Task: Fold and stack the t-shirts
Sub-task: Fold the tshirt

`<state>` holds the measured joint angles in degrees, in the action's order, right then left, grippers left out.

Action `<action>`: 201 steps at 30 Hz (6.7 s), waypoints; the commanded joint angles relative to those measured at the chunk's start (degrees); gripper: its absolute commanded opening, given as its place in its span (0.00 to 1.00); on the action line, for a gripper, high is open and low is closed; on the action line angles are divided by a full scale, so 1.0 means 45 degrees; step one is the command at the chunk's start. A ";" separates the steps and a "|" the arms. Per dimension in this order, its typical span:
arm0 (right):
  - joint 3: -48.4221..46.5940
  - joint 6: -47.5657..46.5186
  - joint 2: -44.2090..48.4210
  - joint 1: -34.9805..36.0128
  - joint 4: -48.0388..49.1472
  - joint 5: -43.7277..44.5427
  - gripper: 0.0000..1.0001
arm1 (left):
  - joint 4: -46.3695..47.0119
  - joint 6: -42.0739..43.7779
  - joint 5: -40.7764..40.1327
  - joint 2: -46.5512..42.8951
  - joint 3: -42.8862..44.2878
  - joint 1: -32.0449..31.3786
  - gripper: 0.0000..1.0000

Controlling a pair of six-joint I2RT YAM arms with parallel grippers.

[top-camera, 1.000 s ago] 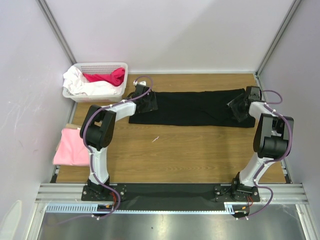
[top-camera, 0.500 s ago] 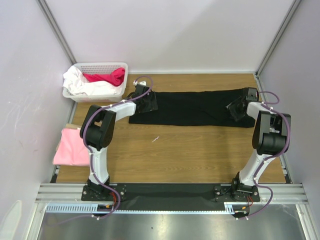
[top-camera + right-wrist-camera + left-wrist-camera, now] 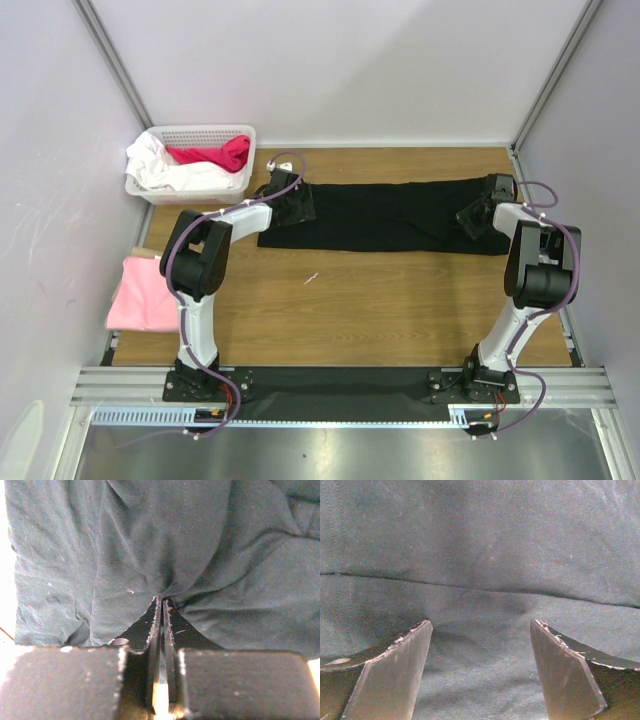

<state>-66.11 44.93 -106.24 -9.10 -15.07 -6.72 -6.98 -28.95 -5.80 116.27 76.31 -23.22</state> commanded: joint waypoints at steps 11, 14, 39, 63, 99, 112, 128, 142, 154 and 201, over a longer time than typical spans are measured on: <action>-0.2398 -0.0354 -0.0921 0.0128 0.0243 -0.0516 0.00 | -0.0773 0.0007 0.0157 -0.0056 -0.0220 0.0083 0.86; -0.3022 -0.0511 -0.1352 0.0206 0.0341 -0.0771 0.00 | -0.0733 0.0027 0.0157 -0.0017 -0.0162 0.0083 0.86; -0.8431 -0.2678 -0.4829 0.1203 -0.0809 -0.0948 0.29 | -0.0616 0.0066 0.0430 0.0022 -0.0142 0.0395 0.86; -0.2400 -0.1214 -0.0454 0.0424 -0.1026 0.0986 0.76 | 0.0360 0.5727 0.3709 -0.2069 0.1770 0.0123 0.89; -0.1228 -0.1781 -0.1275 -0.1239 0.0732 0.0869 0.35 | 0.5403 -0.6421 0.2521 0.8149 1.1461 -0.3628 0.79; -0.1091 -0.1800 -0.1509 -0.1278 0.0947 0.0947 0.34 | 0.5534 -0.3994 0.0702 0.2621 0.2930 -0.1854 0.81; -0.3434 -0.2074 -0.3364 -0.0830 0.0595 0.1142 0.35 | 0.0284 -0.4348 -0.0077 0.0943 0.1052 -0.1694 0.80; -0.7574 -0.2016 -0.6118 0.1026 0.0342 0.0616 0.38 | -0.2042 -0.3274 -0.0488 -0.2359 -0.3401 -0.3608 0.80; -1.0384 -0.2210 -0.8090 0.3096 0.0126 0.0029 0.43 | -0.1847 -0.1284 0.1757 -0.2050 -0.3815 -0.6342 0.79; -0.7711 -0.3890 0.0591 0.2746 -0.0698 -0.2824 0.77 | 0.0899 -0.3173 0.2618 -0.3440 -0.0378 -0.1462 0.78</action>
<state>-114.37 29.43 -107.28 2.44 -17.67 -20.38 -10.48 -37.89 6.79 96.16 72.71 -30.79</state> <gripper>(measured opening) 0.767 0.808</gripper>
